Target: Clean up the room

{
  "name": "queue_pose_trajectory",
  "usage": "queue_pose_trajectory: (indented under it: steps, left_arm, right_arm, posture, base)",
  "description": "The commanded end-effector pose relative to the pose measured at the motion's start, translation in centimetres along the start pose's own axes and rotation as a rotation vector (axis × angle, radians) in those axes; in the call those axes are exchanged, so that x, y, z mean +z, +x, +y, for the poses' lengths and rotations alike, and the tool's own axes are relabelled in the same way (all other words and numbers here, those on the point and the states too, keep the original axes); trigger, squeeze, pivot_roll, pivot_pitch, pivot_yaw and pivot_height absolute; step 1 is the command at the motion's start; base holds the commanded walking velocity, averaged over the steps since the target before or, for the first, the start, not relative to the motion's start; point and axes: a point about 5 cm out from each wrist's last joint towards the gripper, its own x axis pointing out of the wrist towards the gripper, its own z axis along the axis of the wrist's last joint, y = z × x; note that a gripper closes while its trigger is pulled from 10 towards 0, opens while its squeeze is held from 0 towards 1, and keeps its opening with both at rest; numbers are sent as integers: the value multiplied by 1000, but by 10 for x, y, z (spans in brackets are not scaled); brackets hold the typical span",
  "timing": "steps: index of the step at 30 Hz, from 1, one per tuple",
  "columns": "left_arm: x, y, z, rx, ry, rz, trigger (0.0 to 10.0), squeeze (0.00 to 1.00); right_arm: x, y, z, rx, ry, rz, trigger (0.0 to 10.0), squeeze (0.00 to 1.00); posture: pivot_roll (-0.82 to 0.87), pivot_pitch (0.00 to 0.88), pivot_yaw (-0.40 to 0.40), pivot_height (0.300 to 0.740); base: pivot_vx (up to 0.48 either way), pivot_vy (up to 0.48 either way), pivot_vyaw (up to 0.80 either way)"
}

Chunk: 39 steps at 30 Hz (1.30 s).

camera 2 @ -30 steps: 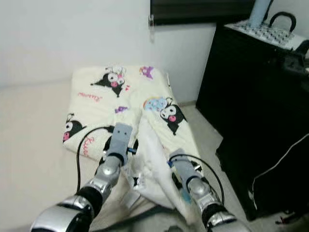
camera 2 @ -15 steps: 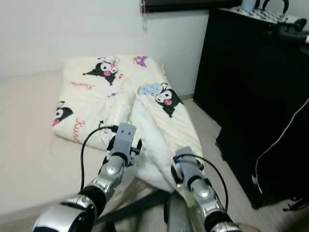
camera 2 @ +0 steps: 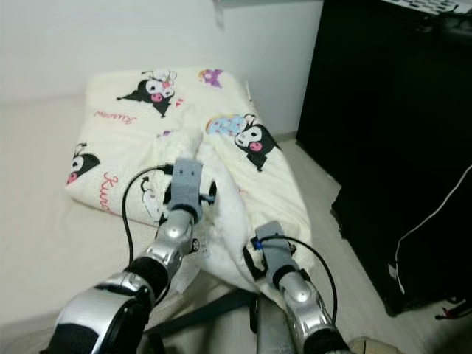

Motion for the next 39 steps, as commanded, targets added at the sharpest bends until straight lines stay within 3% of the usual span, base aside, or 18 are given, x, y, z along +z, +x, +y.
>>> queue_pose_trajectory:
  steps: [1, 5, 6, 14, 25, 30, 39]
  left_arm:
    - [9, 4, 3, 22, 34, -41, 10000, 0]
    - [14, 7, 8, 60, 71, -57, 10000, 0]
    - [19, 13, 17, 123, 138, -51, 10000, 0]
    - [4, 13, 33, 207, 240, 67, 10000, 0]
    - [3, 15, 34, 213, 227, 121, 10000, 0]
    - [9, 16, 35, 252, 359, 63, 10000, 0]
    - [23, 20, 33, 316, 493, -20, 10000, 0]
  right_arm:
    - [-2, -2, 5, 24, 9, 6, 10000, 0]
    - [-2, -5, 8, 27, 17, 0, 10000, 0]
    - [-3, -7, 11, 33, 30, -9, 10000, 0]
    - [1, -16, 16, 40, 51, -45, 10000, 0]
    - [17, -29, 18, 39, 85, -131, 10000, 0]
    - [21, -35, 22, 45, 83, -128, 10000, 0]
    - [18, -43, 23, 30, 87, -104, 10000, 0]
  posture:
    - [-247, 139, 9, 540]
    - [-253, 159, 18, 525]
    - [-253, 164, 20, 515]
    - [-272, 194, 34, 500]
    - [-308, 225, 49, 500]
    - [-339, 243, 56, 500]
    - [-360, 258, 55, 500]
  base:
    - [0, 0, 0]
    - [0, 0, 0]
    - [0, 0, 0]
    - [0, 0, 0]
    - [0, 0, 0]
    - [0, 0, 0]
    - [0, 0, 0]
